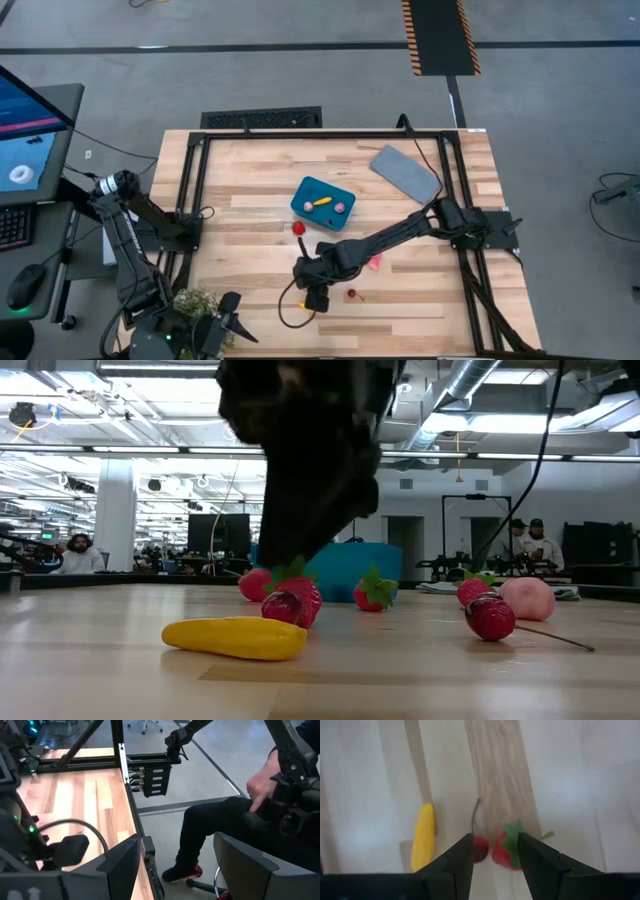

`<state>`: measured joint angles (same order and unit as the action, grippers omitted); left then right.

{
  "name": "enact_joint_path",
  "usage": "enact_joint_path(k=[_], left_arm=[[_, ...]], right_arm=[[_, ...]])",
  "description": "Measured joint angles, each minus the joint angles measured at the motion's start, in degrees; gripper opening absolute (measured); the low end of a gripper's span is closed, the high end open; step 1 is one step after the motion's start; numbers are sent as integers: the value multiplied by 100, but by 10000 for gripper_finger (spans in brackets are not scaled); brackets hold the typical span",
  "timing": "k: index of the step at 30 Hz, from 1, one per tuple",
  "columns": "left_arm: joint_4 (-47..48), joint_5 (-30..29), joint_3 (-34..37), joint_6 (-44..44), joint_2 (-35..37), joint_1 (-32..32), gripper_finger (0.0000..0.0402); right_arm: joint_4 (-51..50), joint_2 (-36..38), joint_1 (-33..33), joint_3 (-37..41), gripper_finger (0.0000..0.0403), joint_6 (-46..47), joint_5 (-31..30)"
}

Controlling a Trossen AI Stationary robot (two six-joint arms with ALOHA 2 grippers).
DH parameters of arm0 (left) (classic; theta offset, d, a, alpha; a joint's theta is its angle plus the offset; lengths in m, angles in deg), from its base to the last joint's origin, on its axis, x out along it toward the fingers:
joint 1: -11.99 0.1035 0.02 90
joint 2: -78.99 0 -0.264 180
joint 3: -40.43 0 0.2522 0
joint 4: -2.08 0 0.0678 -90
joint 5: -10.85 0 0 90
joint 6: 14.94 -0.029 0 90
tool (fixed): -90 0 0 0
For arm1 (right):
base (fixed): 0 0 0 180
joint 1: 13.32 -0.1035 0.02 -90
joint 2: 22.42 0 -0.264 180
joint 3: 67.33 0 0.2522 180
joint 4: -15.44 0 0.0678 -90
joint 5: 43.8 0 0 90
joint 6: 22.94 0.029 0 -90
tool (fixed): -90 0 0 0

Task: Pick and placing Produce into tupperware
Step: Put the red cherry into the blue bin

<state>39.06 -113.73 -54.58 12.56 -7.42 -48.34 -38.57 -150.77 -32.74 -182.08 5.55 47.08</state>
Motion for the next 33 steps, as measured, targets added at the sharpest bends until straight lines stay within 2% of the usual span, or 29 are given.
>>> enact_joint_path(k=[16, 26, 30, 33], left_arm=[[0, -63, 0, 3, 0, -14, 240], [19, -62, 0, 3, 0, -14, 239], [34, -62, 0, 22, 0, -14, 239], [33, -62, 0, 70, 0, -14, 239]], right_arm=[[-682, -102, -25, 3, 175, -310, 82], [-1366, -62, -109, -416, 178, -1371, 79], [-1349, -54, -145, -523, 185, -1497, 519], [-1529, -53, -224, -463, 188, -1580, 532]])
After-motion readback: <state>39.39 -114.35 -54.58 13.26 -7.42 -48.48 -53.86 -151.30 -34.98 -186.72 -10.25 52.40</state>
